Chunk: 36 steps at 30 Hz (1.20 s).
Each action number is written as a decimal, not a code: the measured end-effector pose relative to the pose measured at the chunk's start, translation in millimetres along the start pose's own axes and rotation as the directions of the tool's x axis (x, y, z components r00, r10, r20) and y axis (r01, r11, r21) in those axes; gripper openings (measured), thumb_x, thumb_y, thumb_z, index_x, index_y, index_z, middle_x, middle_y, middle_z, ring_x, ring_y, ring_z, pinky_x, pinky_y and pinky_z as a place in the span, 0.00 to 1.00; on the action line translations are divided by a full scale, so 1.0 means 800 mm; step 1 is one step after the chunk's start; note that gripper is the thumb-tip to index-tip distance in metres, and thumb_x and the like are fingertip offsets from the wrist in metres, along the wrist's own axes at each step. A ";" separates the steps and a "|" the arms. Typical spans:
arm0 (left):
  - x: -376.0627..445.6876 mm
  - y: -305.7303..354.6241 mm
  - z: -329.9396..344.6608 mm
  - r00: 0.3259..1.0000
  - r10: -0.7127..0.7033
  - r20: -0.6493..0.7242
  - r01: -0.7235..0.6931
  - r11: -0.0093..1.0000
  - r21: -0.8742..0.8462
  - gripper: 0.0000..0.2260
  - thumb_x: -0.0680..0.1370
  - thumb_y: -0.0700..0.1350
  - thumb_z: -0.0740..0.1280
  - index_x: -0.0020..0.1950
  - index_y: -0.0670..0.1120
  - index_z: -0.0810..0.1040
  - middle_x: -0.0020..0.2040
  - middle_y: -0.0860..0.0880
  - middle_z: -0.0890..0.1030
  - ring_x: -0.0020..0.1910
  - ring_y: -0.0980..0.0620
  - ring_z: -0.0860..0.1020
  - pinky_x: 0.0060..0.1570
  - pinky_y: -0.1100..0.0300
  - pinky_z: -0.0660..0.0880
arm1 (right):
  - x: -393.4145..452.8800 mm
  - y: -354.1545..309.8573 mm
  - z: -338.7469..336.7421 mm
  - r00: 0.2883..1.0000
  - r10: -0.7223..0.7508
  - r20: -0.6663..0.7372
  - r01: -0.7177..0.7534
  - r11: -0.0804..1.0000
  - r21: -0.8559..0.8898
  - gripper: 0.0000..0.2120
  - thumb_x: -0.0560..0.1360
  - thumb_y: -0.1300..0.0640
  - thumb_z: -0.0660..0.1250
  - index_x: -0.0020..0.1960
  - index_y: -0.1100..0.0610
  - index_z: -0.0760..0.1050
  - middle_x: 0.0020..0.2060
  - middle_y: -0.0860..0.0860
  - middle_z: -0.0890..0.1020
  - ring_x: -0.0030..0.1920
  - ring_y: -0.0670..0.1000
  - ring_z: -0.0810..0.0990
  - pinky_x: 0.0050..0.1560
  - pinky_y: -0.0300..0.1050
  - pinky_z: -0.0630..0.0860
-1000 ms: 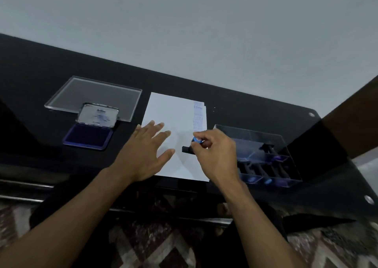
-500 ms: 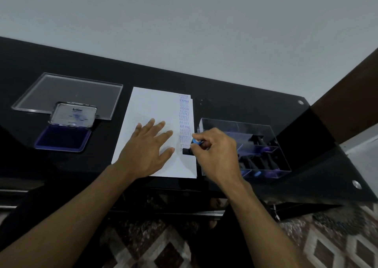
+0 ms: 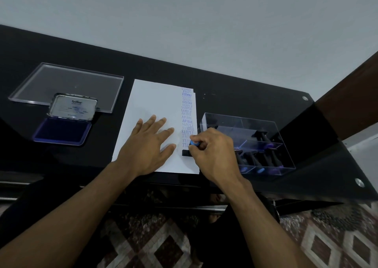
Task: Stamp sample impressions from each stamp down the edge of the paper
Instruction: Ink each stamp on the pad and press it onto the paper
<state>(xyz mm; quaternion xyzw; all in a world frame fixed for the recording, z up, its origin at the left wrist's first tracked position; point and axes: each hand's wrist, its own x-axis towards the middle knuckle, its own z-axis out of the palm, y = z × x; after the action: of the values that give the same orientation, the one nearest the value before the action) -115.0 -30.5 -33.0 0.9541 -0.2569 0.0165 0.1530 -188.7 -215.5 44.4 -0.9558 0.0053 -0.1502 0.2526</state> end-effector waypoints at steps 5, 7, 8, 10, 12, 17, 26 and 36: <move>0.001 0.001 -0.001 1.000 -0.009 0.011 0.009 1.000 0.003 0.28 0.81 0.66 0.50 0.79 0.58 0.63 0.82 0.52 0.56 0.82 0.48 0.49 0.80 0.46 0.45 | 0.001 -0.002 0.000 1.000 0.001 0.010 -0.001 1.000 -0.012 0.09 0.71 0.61 0.75 0.51 0.57 0.85 0.43 0.50 0.83 0.38 0.42 0.76 0.41 0.20 0.67; 0.002 0.001 -0.001 1.000 -0.009 0.008 0.009 1.000 0.006 0.28 0.81 0.66 0.50 0.79 0.58 0.63 0.82 0.52 0.56 0.82 0.48 0.49 0.80 0.46 0.45 | 0.001 -0.001 0.002 1.000 0.007 0.016 -0.007 1.000 -0.024 0.09 0.72 0.61 0.75 0.52 0.57 0.85 0.43 0.50 0.82 0.39 0.42 0.76 0.41 0.20 0.67; 0.002 0.000 -0.001 1.000 -0.010 0.008 0.009 1.000 0.007 0.28 0.81 0.66 0.49 0.79 0.58 0.63 0.82 0.52 0.56 0.82 0.48 0.50 0.80 0.46 0.45 | 0.001 -0.001 0.002 1.000 0.011 0.023 -0.011 0.999 -0.035 0.09 0.72 0.60 0.75 0.52 0.57 0.85 0.44 0.50 0.82 0.39 0.43 0.76 0.41 0.20 0.67; 0.002 0.000 -0.001 1.000 -0.011 0.011 0.011 1.000 0.000 0.29 0.80 0.67 0.48 0.79 0.58 0.64 0.82 0.51 0.57 0.82 0.48 0.50 0.80 0.46 0.46 | 0.002 -0.002 0.002 0.999 0.010 0.039 -0.008 0.999 -0.053 0.09 0.73 0.60 0.74 0.52 0.57 0.85 0.45 0.51 0.83 0.40 0.43 0.77 0.43 0.22 0.67; 0.003 0.001 -0.001 1.000 -0.014 0.017 0.014 1.000 -0.002 0.30 0.79 0.68 0.47 0.79 0.58 0.64 0.82 0.51 0.57 0.82 0.48 0.50 0.80 0.45 0.46 | 0.004 -0.003 0.000 0.998 -0.002 0.056 0.006 0.997 -0.071 0.07 0.73 0.60 0.74 0.51 0.57 0.85 0.45 0.51 0.83 0.40 0.45 0.78 0.45 0.27 0.71; 0.002 0.002 -0.003 1.000 -0.018 0.022 0.018 1.000 0.000 0.32 0.78 0.68 0.45 0.79 0.58 0.63 0.82 0.51 0.56 0.82 0.48 0.50 0.80 0.45 0.47 | 0.009 -0.004 -0.007 0.992 0.030 0.124 -0.016 0.993 -0.113 0.07 0.74 0.58 0.73 0.51 0.57 0.85 0.47 0.51 0.83 0.44 0.47 0.81 0.50 0.34 0.75; 0.002 0.001 -0.004 0.999 -0.025 0.040 0.024 1.000 0.014 0.32 0.78 0.69 0.43 0.80 0.59 0.60 0.83 0.53 0.53 0.82 0.49 0.48 0.80 0.45 0.45 | 0.010 -0.001 -0.013 0.983 0.085 0.165 -0.077 0.995 -0.059 0.11 0.74 0.55 0.75 0.56 0.54 0.84 0.52 0.49 0.83 0.50 0.46 0.81 0.55 0.40 0.79; 0.002 0.001 -0.002 0.999 -0.015 0.036 0.015 1.000 0.007 0.32 0.78 0.69 0.44 0.79 0.59 0.62 0.82 0.52 0.55 0.82 0.49 0.48 0.80 0.46 0.45 | 0.007 0.003 -0.011 0.989 0.059 0.137 -0.055 0.998 -0.031 0.11 0.73 0.55 0.75 0.55 0.55 0.84 0.50 0.49 0.83 0.49 0.46 0.80 0.55 0.42 0.79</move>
<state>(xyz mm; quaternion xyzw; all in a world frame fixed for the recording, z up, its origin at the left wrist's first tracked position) -113.5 -31.3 -31.0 0.9567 -0.2523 -0.0009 0.1452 -185.9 -222.4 52.0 -0.9668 0.0172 -0.0762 0.2434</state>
